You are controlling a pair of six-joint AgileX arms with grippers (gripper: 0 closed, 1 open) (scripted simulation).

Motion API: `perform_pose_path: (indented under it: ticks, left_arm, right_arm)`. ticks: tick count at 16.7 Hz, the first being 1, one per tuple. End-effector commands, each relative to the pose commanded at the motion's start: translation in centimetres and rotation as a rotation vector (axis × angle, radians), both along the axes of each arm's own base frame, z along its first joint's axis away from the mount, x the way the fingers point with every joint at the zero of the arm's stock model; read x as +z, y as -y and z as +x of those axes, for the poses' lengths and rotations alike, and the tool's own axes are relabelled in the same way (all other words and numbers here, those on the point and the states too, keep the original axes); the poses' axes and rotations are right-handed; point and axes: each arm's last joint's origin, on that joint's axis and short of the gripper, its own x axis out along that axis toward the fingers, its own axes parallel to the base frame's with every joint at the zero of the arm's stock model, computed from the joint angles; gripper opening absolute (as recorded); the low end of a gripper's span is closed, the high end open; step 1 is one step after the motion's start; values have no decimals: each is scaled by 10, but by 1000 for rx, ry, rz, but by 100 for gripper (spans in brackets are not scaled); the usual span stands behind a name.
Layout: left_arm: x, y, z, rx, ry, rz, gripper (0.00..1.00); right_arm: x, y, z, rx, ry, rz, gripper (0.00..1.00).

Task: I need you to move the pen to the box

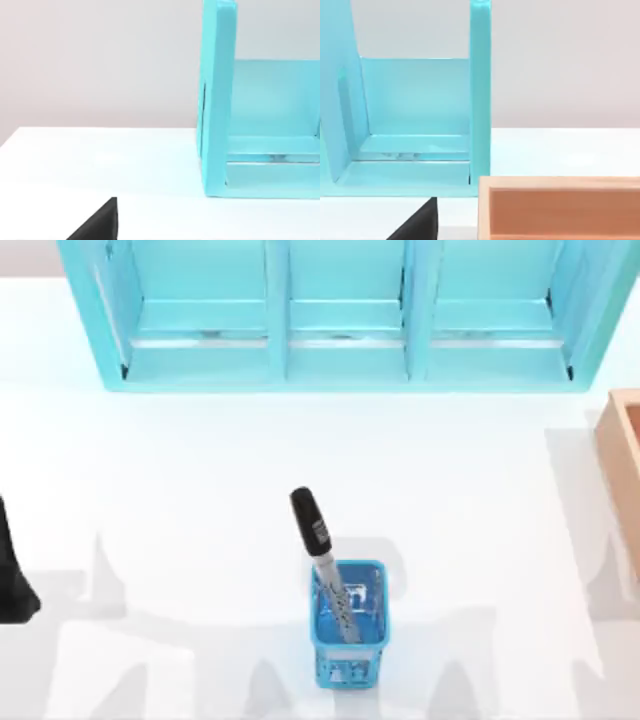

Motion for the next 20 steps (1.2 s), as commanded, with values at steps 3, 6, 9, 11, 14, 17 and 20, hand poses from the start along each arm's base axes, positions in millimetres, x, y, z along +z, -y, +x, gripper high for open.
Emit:
perform_pose_path:
  ticks: [3, 6, 9, 11, 14, 17, 20]
  left_arm:
    - [0, 0, 0, 0, 0, 0, 100]
    - [0, 0, 0, 0, 0, 0, 100]
    - [0, 0, 0, 0, 0, 0, 100]
    - [0, 0, 0, 0, 0, 0, 100]
    - [0, 0, 0, 0, 0, 0, 100]
    - [0, 0, 0, 0, 0, 0, 100]
    - [0, 0, 0, 0, 0, 0, 100]
  right_arm:
    - [1, -1, 0, 13, -4, 3, 100]
    - [11, -11, 4, 107, -42, 20, 100]
    - [24, -32, 14, 275, -130, 41, 100]
    - [31, -54, 24, 405, -221, 45, 100]
    - [30, -98, 40, 591, -391, 21, 100]
    - [22, -140, 46, 729, -516, -18, 100]
    - [13, -169, 44, 812, -594, -52, 100]
